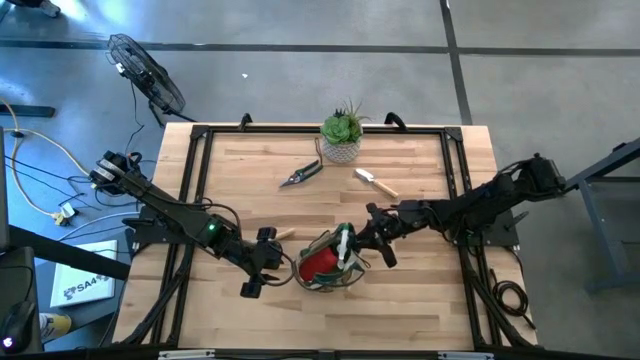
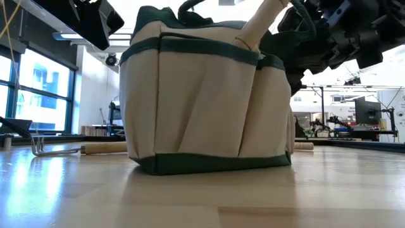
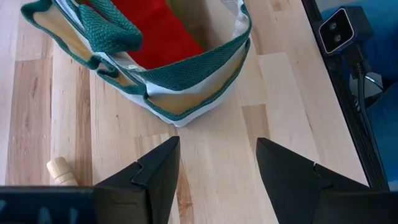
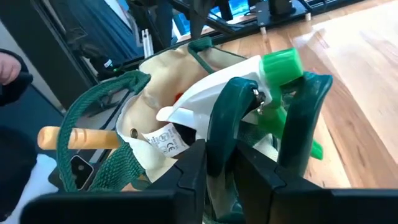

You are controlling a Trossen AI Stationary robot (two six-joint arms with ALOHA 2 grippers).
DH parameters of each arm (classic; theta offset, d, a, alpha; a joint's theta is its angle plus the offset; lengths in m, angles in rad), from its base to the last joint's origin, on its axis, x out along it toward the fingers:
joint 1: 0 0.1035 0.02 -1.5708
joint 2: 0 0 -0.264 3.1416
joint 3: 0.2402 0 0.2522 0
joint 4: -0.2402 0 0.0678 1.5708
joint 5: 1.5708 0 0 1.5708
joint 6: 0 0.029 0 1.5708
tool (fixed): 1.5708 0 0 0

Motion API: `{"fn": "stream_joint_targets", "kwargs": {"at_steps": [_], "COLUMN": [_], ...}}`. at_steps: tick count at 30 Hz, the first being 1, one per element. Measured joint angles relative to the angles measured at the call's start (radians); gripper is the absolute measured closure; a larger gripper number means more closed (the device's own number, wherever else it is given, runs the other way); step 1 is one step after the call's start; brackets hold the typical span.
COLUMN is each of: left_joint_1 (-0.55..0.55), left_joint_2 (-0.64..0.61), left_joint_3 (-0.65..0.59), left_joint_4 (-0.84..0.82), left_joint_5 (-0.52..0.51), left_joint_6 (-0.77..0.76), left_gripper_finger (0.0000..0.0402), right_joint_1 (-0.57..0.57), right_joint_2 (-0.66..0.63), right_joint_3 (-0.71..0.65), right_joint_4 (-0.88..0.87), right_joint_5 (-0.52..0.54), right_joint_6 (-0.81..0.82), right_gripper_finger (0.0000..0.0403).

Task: Pick & Place Garden tools in Gardening bag
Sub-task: Put the bottom green shear scissors into the green gardening bag, then put the green shear scissors into the green gardening bag

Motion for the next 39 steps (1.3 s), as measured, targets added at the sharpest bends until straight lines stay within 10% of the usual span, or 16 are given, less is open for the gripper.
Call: {"fn": "stream_joint_targets", "kwargs": {"at_steps": [17,39], "left_joint_1": [0.0,0.0], "left_joint_2": [0.0,0.0], "left_joint_3": [0.0,0.0], "left_joint_4": [0.0,-0.008], "left_joint_5": [0.001,-0.003], "left_joint_6": [0.0,-0.003], "left_gripper_finger": [0.0195,0.0195], "right_joint_1": [0.001,0.037], "right_joint_2": [-0.004,-0.188], "right_joint_3": [-0.002,0.0], "right_joint_4": [0.078,0.034], "right_joint_5": [-0.079,-0.001], "right_joint_6": [-0.052,-0.155], "right_gripper_finger": [0.0197,0.0191]}}
